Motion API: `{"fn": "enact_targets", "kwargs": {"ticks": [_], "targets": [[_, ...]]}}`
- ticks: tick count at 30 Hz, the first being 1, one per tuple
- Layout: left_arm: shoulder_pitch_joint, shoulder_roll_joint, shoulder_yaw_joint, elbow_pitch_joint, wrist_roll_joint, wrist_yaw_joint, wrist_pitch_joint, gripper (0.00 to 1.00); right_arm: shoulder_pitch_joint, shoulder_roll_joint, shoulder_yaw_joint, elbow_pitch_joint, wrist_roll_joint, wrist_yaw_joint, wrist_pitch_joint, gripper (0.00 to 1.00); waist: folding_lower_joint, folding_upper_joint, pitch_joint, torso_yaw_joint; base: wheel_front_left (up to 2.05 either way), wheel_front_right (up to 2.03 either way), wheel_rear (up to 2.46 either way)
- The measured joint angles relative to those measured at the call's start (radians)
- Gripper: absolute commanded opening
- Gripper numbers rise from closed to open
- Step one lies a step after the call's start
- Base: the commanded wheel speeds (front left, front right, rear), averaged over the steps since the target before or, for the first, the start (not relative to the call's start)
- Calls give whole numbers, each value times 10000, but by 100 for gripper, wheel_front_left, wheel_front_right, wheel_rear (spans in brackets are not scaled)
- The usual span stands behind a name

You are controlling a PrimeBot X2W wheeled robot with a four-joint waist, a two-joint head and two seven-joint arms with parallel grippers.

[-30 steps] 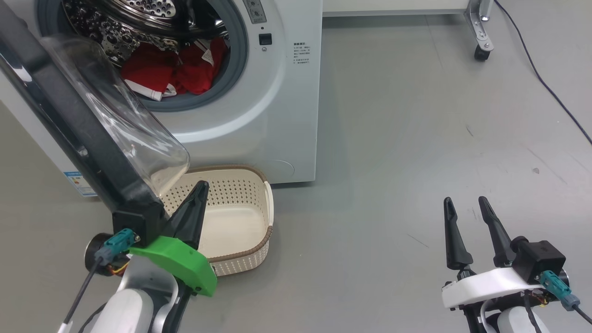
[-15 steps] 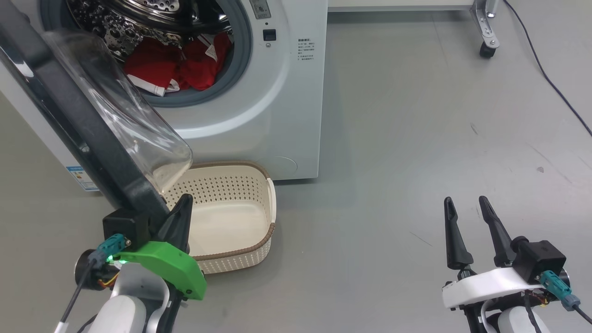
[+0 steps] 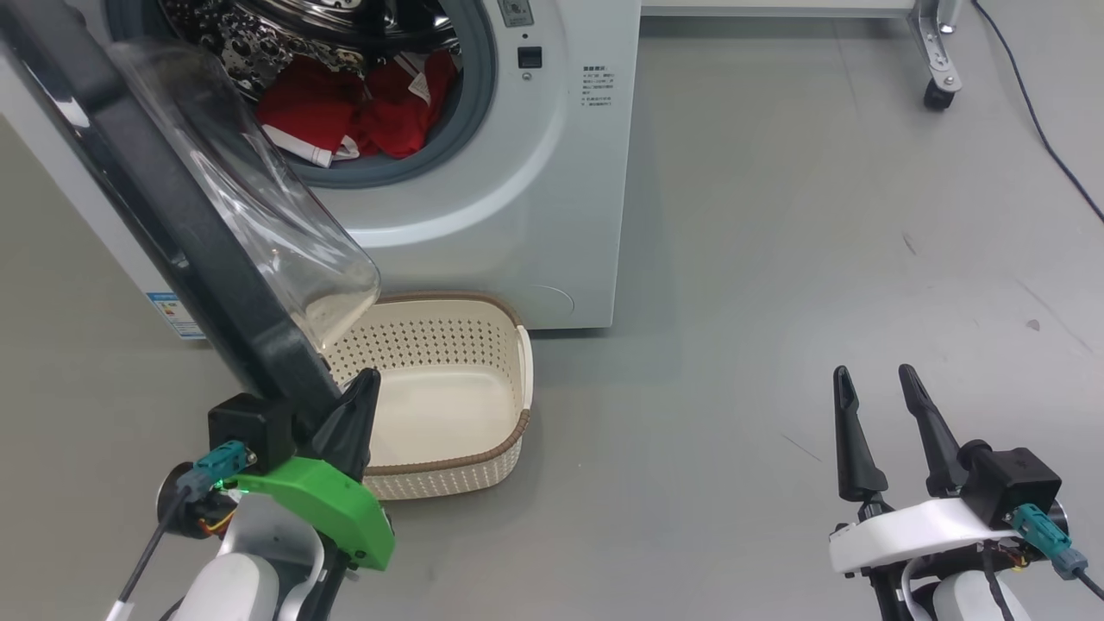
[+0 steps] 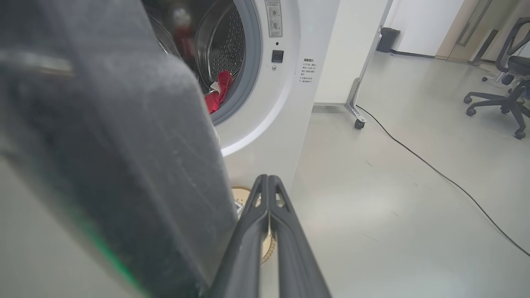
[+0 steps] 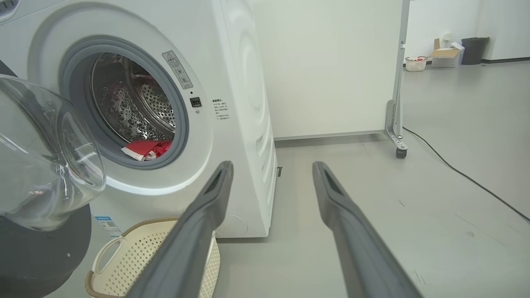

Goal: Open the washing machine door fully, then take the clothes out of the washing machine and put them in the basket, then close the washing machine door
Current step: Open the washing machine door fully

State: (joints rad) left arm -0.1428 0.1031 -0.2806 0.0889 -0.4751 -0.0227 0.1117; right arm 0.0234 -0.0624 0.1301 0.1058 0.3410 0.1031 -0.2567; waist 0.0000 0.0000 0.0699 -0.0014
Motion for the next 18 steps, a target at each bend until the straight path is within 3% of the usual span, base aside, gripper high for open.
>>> {"fn": "enact_targets", "kwargs": {"ticks": [18], "targets": [[0,-211,-4,280,-88,-2,-259,0,47,21,-13,61,-79,33,0,100,0,0,-125,1186,0,0,0]]}}
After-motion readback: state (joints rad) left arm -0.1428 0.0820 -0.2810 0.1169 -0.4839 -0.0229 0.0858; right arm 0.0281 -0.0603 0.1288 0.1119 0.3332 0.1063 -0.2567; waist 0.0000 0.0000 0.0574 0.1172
